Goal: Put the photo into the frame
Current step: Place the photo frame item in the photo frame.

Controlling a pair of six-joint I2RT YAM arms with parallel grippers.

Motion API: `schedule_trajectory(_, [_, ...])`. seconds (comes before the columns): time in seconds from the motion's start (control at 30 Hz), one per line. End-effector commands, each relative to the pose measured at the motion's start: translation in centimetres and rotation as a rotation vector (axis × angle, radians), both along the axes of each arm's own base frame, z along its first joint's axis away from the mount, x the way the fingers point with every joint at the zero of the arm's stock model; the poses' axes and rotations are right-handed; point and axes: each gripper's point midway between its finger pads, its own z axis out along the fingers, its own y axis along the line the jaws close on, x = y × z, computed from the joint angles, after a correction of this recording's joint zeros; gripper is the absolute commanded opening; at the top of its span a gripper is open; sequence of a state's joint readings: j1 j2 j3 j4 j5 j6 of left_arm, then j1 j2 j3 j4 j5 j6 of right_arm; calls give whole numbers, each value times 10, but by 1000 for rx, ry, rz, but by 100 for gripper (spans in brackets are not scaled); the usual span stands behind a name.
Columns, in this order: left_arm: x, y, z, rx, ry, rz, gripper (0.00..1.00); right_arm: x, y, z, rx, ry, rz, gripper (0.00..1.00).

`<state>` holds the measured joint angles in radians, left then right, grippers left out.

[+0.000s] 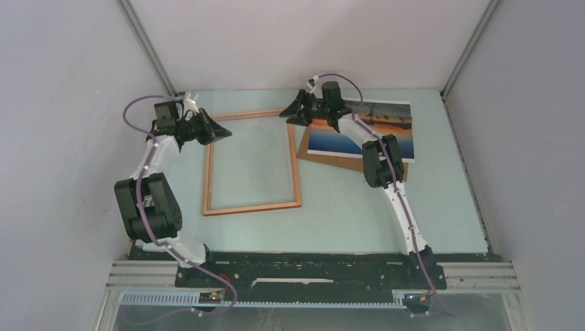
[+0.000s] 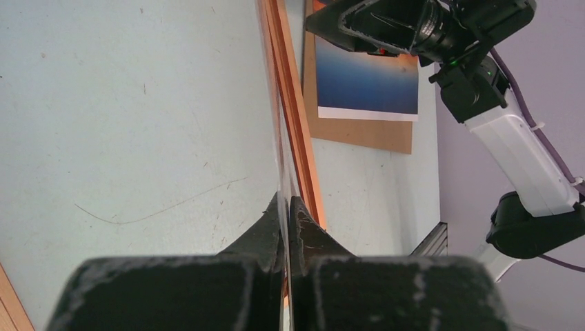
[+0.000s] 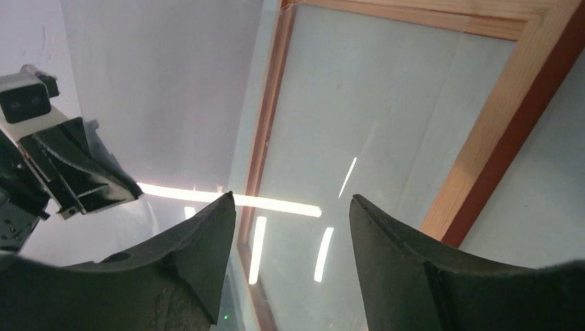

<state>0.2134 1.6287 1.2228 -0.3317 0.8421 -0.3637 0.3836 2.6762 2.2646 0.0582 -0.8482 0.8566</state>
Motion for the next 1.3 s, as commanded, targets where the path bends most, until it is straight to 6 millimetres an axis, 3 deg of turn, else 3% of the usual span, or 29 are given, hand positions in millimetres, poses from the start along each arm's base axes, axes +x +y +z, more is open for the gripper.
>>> schedule_trajectory(0.0, [-4,-7,23,12,-94,-52,0,5,-2,-23,-45,39,-14,70])
schedule_trajectory(0.4, [-8,-9,33,18,-146,-70,0,3,9,-33,-47,40,-12,71])
schedule_trajectory(0.63, [-11,-11,41,26,-185,-80,0,6,14,-29,-16,20,-11,71])
schedule_trajectory(0.93, [-8,-10,33,24,-157,-67,0,1,21,0,109,-7,53,66])
schedule_trajectory(1.27, [-5,-7,21,26,-112,-43,0,-9,13,30,206,-37,91,58])
